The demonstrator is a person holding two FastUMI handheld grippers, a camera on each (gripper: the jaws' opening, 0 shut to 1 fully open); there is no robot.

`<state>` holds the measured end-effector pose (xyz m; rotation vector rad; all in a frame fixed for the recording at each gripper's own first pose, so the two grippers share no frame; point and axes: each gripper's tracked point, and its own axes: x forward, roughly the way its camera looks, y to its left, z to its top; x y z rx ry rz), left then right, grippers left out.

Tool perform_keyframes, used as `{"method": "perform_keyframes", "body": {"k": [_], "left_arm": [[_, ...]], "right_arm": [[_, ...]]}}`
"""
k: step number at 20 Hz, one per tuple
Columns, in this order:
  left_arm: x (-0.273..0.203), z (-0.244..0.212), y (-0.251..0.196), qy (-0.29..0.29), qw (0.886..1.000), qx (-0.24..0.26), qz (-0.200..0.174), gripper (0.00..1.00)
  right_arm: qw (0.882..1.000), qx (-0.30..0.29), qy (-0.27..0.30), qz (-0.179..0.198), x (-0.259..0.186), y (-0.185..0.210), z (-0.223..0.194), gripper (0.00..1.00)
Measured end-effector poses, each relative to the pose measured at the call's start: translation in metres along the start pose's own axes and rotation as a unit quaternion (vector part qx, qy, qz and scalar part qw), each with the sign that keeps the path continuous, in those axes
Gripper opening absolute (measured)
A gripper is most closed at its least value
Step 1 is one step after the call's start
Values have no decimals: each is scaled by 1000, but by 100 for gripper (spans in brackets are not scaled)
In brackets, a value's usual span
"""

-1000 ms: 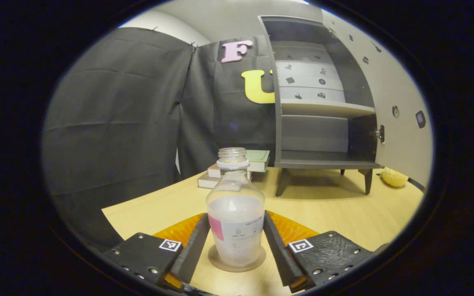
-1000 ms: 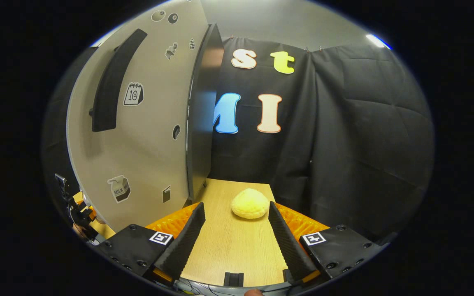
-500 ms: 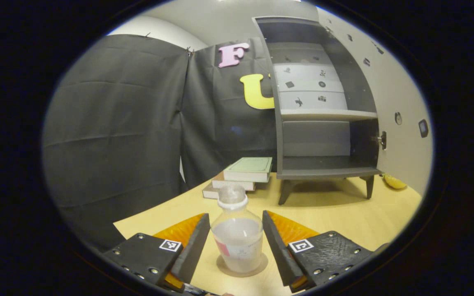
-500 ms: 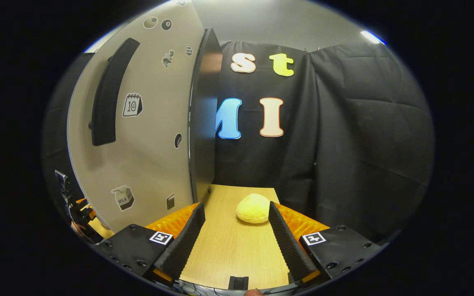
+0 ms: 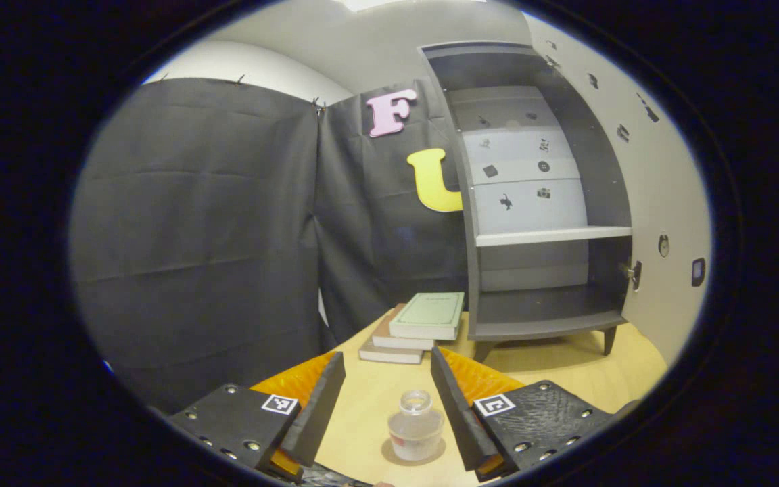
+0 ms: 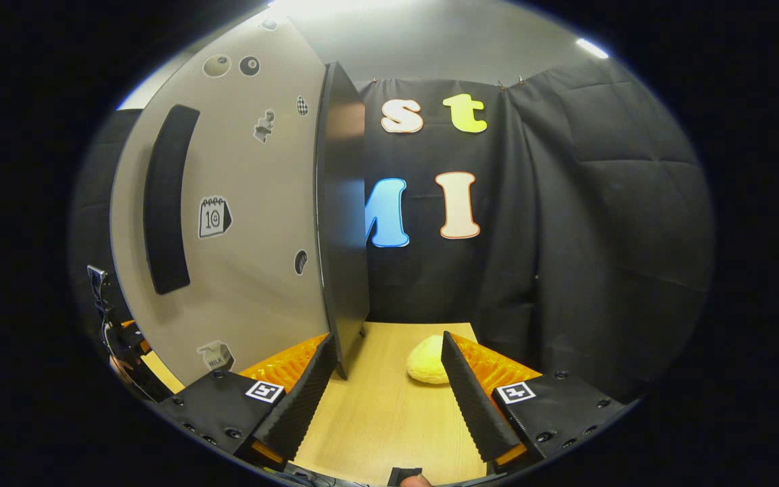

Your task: Open the cabinet door with the right hand, grasp the bottle in the cabinet with the left hand and place it on the coaster, then close the cabinet door with the right hand.

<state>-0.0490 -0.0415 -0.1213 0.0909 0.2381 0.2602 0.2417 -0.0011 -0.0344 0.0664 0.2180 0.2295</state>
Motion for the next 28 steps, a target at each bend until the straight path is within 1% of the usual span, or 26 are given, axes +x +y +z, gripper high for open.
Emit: {"method": "perform_keyframes", "body": {"k": [1,2,5,8,11,13,16,17,18,19,20,21,22,23,24,25,28], "left_arm": [[-8,18,2,-8,1000,10,3,79],[-14,37,3,-18,1000,19,4,76],[-32,82,1,-43,998,36,2,76],[-44,113,-9,-64,998,13,-22,77],[-47,124,-9,-71,996,-14,-44,77],[-44,126,-3,-73,996,-22,-53,76],[-35,122,15,-74,995,-21,-61,76],[-31,118,21,-69,995,-20,-63,76],[-27,115,27,-66,995,-21,-66,79],[-22,114,34,-64,995,-23,-68,77],[-18,114,39,-63,995,-26,-71,76],[-14,112,44,-63,995,-30,-76,76],[-11,113,49,-65,994,-32,-81,76],[-8,114,54,-68,994,-32,-84,76],[-5,116,57,-70,993,-31,-88,76],[0,114,60,-71,993,-29,-92,76],[12,114,63,-72,991,-34,-107,76]], "right_arm": [[1000,6,-5,4,2,0,7,98],[1000,11,-7,7,3,1,12,99],[1000,19,-18,14,7,4,31,99],[999,20,-23,30,7,19,53,97],[999,16,-25,45,3,40,75,92],[998,8,-26,48,0,54,84,93],[999,-16,-26,33,-4,71,88,92],[999,-23,-25,21,-5,76,88,93],[999,-29,-28,7,-4,75,89,94],[999,-29,-28,-4,-5,75,89,87],[999,-25,-26,-13,-6,76,87,87],[999,-19,-25,-21,-7,77,86,90],[999,-13,-23,-29,-7,78,85,87],[999,-9,-24,-36,-9,79,85,89],[999,-8,-25,-44,-9,80,85,89],[998,-9,-25,-50,-9,81,85,84],[998,-11,-25,-60,-9,92,85,85]]}}
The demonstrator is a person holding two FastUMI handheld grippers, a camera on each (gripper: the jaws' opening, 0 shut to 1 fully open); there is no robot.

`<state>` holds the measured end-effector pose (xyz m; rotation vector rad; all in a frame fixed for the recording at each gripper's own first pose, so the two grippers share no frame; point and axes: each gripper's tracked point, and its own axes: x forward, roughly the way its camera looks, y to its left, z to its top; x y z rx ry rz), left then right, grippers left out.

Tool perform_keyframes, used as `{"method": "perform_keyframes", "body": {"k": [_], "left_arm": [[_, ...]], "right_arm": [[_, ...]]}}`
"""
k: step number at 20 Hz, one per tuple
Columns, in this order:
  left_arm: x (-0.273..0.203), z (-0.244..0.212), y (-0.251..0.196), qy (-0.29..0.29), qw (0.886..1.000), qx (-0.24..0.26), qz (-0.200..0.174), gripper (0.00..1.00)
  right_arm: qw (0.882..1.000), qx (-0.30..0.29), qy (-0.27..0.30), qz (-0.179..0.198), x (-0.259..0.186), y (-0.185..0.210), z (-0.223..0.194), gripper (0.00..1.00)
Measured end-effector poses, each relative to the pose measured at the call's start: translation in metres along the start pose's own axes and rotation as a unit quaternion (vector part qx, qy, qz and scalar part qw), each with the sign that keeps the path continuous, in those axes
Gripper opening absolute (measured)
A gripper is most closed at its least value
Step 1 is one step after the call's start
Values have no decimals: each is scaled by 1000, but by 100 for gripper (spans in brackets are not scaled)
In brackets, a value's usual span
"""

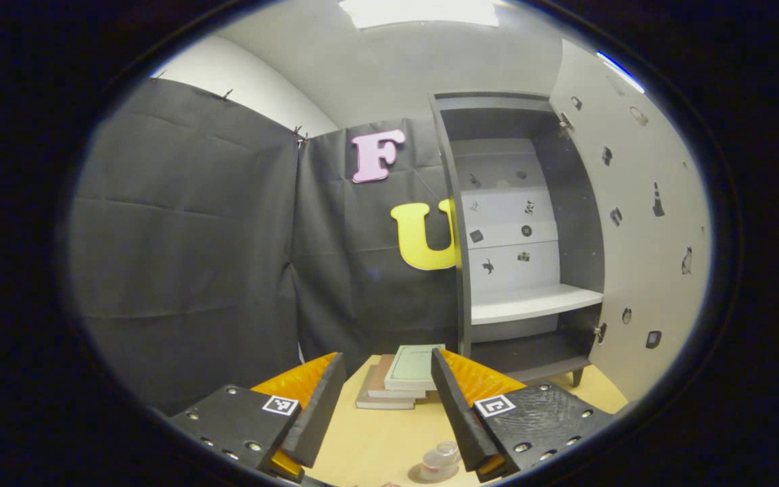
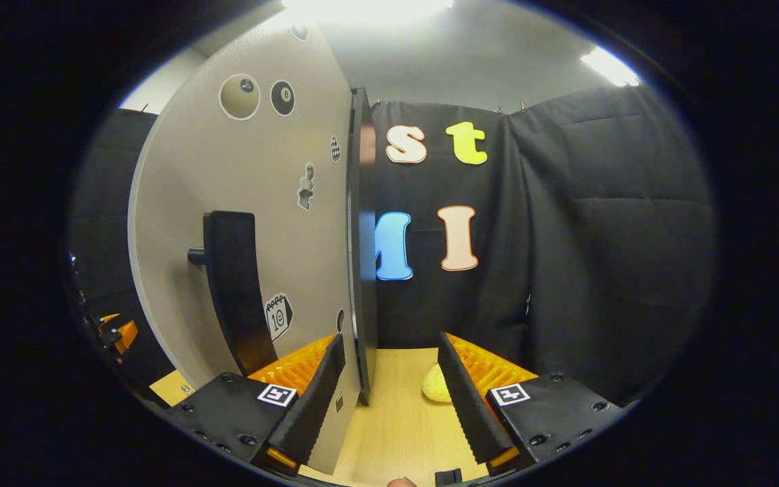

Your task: Open the cabinet door with the right hand, grasp the bottle in the cabinet with the left hand and place it on the coaster, then close the cabinet door with the right hand.

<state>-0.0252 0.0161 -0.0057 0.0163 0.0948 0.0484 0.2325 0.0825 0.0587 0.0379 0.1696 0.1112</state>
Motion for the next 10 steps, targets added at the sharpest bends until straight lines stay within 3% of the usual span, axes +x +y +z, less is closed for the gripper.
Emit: {"method": "perform_keyframes", "body": {"k": [5,6,10], "left_arm": [[12,-4,6,2,1000,-12,-24,77],[14,-5,9,3,1000,-14,-26,78],[20,-14,28,9,999,-24,-29,77]], "right_arm": [[1000,-5,3,11,-12,43,-2,85],[1000,-9,2,10,-13,49,0,89],[1000,-21,-5,6,-8,74,3,85]]}}
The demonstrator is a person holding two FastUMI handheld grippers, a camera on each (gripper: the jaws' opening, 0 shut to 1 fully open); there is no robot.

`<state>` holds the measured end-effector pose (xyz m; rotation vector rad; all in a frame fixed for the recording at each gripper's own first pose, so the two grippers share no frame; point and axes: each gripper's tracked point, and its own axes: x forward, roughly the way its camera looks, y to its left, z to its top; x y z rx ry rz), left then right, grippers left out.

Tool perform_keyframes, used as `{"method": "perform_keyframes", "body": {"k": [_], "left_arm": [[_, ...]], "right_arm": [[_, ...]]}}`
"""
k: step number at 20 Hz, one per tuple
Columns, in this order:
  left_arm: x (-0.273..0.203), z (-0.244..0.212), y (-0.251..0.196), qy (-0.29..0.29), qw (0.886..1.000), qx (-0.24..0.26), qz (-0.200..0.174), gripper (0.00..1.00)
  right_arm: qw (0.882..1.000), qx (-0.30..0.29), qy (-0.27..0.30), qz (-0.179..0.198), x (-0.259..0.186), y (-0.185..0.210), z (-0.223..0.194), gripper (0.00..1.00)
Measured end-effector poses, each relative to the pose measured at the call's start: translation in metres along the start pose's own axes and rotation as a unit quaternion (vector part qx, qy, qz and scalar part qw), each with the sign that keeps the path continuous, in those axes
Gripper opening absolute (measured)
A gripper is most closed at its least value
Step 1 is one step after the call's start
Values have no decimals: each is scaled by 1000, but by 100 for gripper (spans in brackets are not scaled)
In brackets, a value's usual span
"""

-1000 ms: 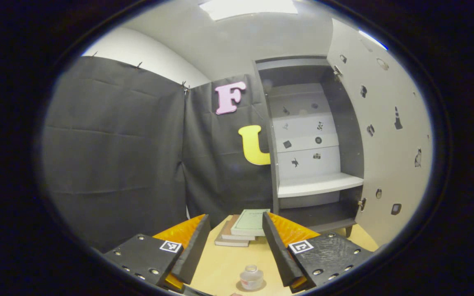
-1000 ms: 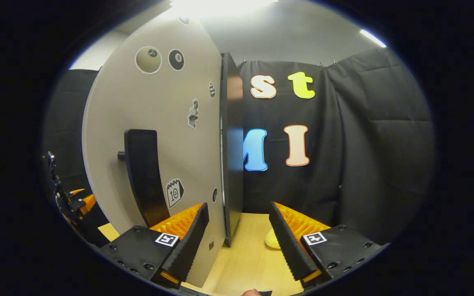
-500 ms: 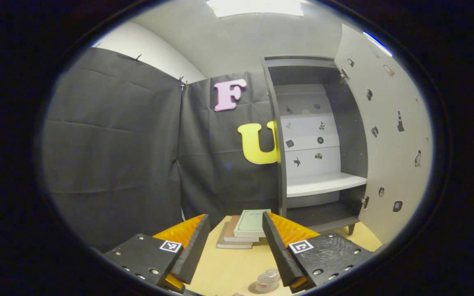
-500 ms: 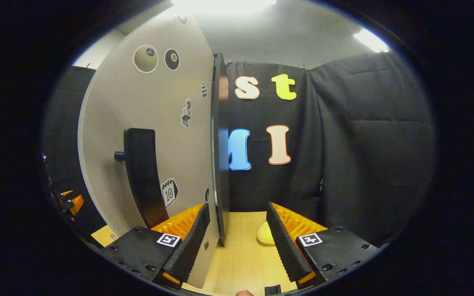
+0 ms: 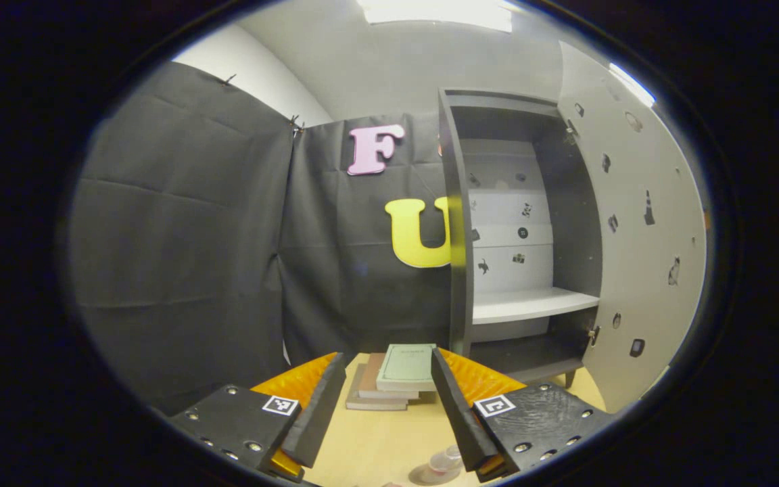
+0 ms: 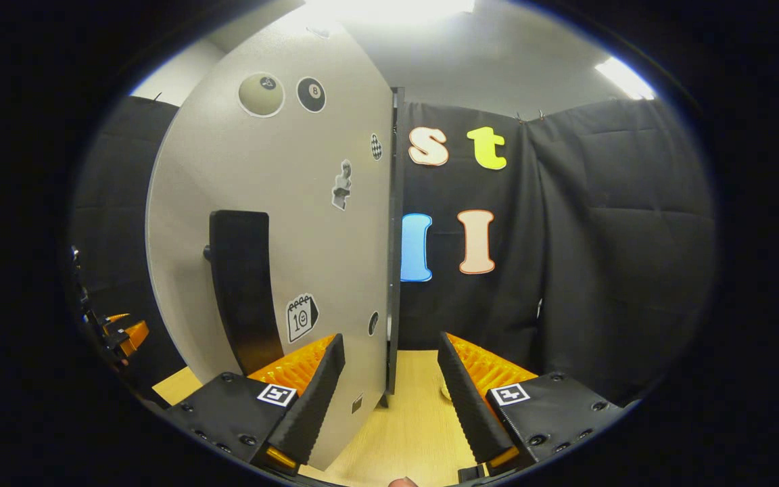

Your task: Open the cabinet door with the right hand, grasp the bottle in the cabinet with the left hand and place it on the coaster, then close the cabinet door with the right hand.

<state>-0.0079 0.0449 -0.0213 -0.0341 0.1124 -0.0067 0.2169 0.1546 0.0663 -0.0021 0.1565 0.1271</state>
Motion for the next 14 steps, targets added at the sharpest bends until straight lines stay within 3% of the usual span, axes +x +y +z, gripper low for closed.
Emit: {"method": "perform_keyframes", "body": {"k": [2,6,7,14], "left_arm": [[1,-3,10,2,1000,-5,1,76],[-1,-9,32,6,1000,-6,3,76],[-1,-9,36,6,1000,-4,2,79],[-2,-9,55,6,1000,5,0,76]], "right_arm": [[1000,-4,-5,-6,2,7,3,89],[1000,3,-10,-6,7,26,3,85],[1000,4,-13,-5,9,32,4,89],[999,12,-24,21,24,75,8,85]]}}
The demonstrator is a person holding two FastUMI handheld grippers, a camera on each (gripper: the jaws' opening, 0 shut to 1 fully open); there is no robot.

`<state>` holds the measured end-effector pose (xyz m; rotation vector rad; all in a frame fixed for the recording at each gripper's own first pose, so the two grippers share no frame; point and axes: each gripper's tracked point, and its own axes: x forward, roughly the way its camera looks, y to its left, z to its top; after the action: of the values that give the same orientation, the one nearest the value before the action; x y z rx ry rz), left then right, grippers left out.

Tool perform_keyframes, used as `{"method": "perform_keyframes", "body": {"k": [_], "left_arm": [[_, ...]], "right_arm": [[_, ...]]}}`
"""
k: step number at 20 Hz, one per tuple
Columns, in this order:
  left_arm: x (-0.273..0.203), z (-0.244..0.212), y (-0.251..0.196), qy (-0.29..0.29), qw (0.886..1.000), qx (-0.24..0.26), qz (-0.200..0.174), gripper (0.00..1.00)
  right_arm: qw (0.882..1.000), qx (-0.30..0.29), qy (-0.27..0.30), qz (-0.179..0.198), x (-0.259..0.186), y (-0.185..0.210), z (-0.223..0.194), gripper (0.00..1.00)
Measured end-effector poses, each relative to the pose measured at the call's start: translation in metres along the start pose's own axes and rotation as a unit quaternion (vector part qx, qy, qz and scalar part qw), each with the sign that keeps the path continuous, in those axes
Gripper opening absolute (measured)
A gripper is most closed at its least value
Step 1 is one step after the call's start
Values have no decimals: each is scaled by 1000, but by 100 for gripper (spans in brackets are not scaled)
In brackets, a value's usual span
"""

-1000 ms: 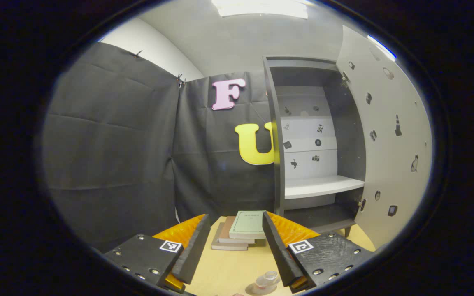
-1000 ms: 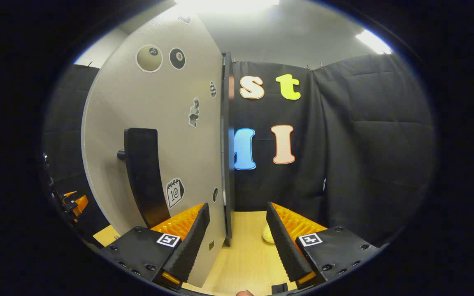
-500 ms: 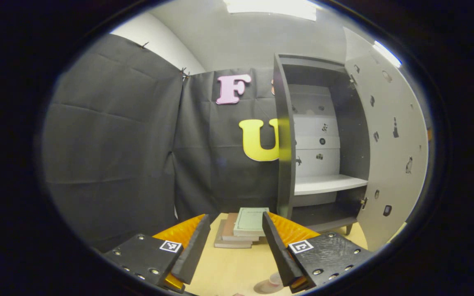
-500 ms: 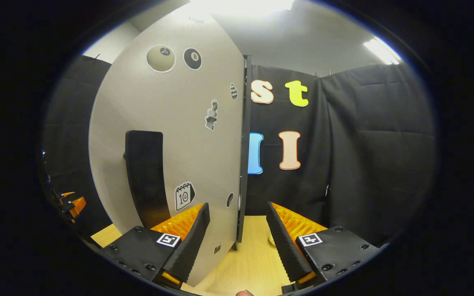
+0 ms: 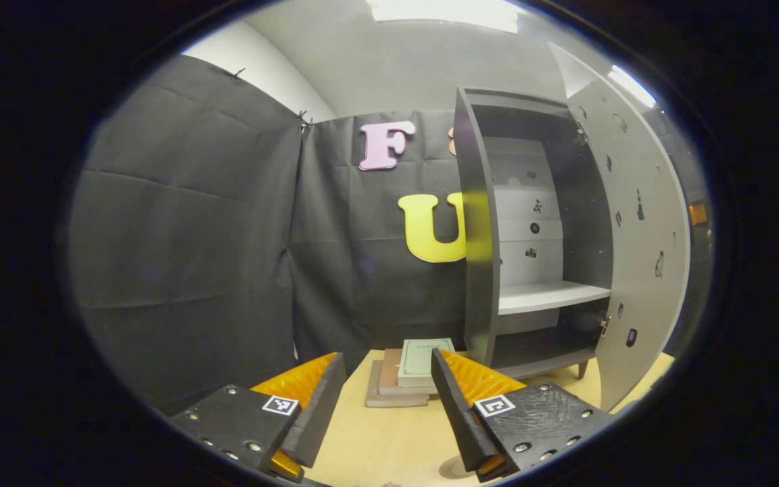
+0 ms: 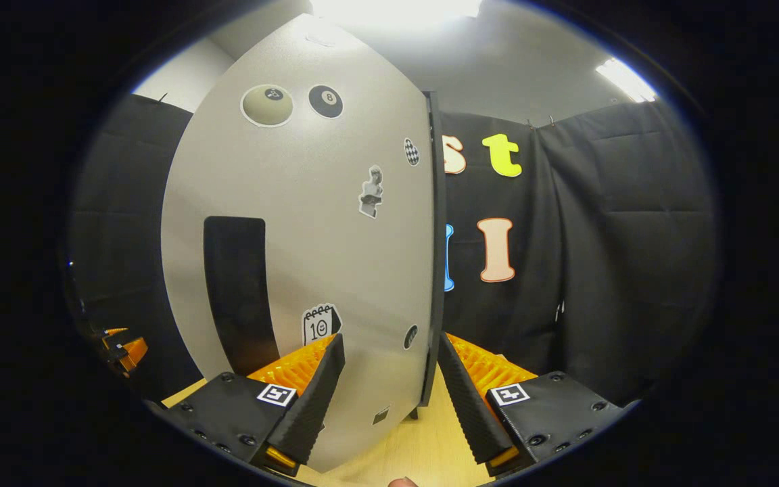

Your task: Open the cabinet door with the right hand, grasp the bottle in the cabinet with the left hand and place it on the coaster, then close the cabinet door with the right hand.

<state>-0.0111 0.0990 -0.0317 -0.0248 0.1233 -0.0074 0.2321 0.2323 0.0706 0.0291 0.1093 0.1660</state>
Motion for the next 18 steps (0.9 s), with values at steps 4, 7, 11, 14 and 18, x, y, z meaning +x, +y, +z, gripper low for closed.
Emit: {"method": "perform_keyframes", "body": {"k": [4,7,11,14,18], "left_arm": [[-5,-6,19,5,1000,-1,11,76],[-12,-14,33,13,1000,-6,19,76],[-17,-20,45,21,999,-7,36,79],[-27,-27,64,26,998,-10,50,79],[-37,-37,80,37,997,-16,64,76]], "right_arm": [[1000,9,-8,22,20,22,4,85],[999,15,-8,42,36,43,4,90],[998,7,-9,62,56,65,-1,87],[997,-8,-11,78,75,80,-6,87],[996,-11,-15,85,80,90,-9,87]]}}
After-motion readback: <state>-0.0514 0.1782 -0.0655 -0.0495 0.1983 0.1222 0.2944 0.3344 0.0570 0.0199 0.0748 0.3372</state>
